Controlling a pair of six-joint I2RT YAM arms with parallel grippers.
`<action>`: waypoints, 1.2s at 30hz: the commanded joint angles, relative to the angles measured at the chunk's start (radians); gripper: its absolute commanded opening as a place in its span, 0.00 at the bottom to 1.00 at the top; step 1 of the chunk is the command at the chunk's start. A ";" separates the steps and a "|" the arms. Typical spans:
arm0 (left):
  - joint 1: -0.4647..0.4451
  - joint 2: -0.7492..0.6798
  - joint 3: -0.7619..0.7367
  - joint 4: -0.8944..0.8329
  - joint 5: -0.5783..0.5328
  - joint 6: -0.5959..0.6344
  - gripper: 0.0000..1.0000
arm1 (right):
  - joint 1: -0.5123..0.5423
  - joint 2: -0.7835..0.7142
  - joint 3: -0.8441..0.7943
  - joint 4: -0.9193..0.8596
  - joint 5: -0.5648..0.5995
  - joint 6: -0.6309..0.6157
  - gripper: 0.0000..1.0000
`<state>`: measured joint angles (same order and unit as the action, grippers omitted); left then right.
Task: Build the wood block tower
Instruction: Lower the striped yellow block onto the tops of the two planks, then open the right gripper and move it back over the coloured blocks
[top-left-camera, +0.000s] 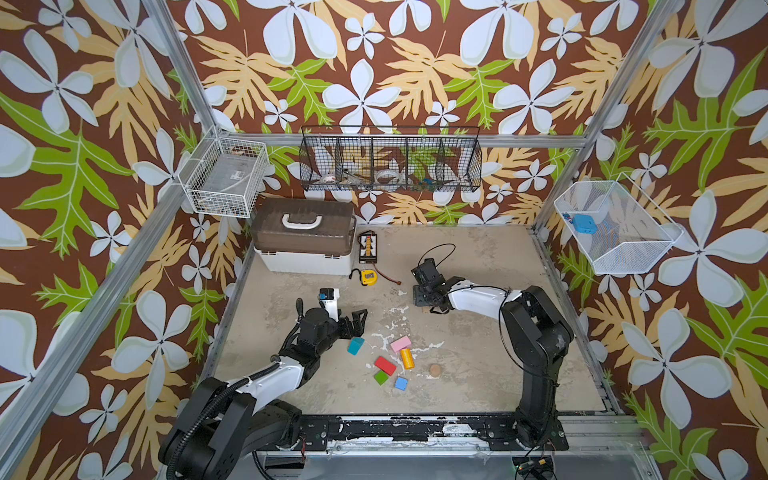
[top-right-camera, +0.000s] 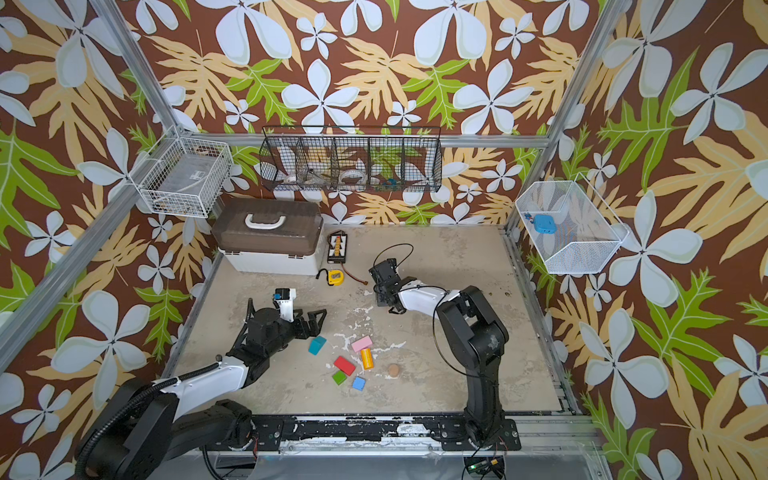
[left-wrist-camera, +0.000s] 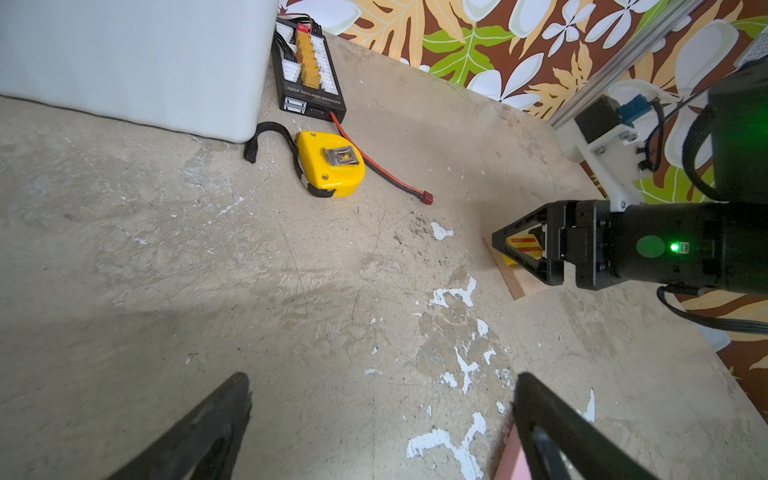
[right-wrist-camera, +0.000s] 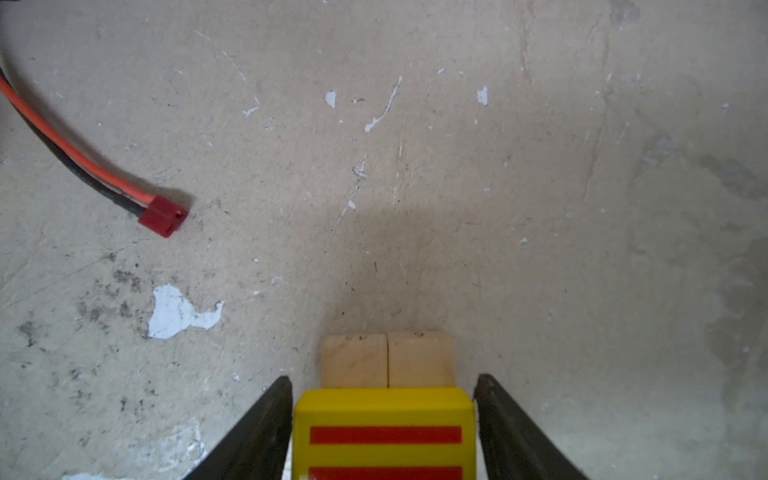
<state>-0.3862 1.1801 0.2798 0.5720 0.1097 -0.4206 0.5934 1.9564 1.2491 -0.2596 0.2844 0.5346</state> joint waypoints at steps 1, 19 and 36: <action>-0.002 0.003 0.008 0.006 -0.005 0.005 1.00 | 0.000 -0.012 -0.002 -0.012 0.027 -0.002 0.71; -0.005 0.001 0.009 0.003 -0.011 0.008 1.00 | 0.071 -0.134 -0.050 -0.013 0.095 -0.012 0.76; -0.007 -0.153 0.019 -0.172 -0.210 -0.043 1.00 | 0.415 -0.494 -0.281 -0.055 0.270 0.214 0.82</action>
<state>-0.3920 1.0714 0.2874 0.4854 0.0051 -0.4290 0.9691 1.5009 1.0130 -0.2852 0.5056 0.6556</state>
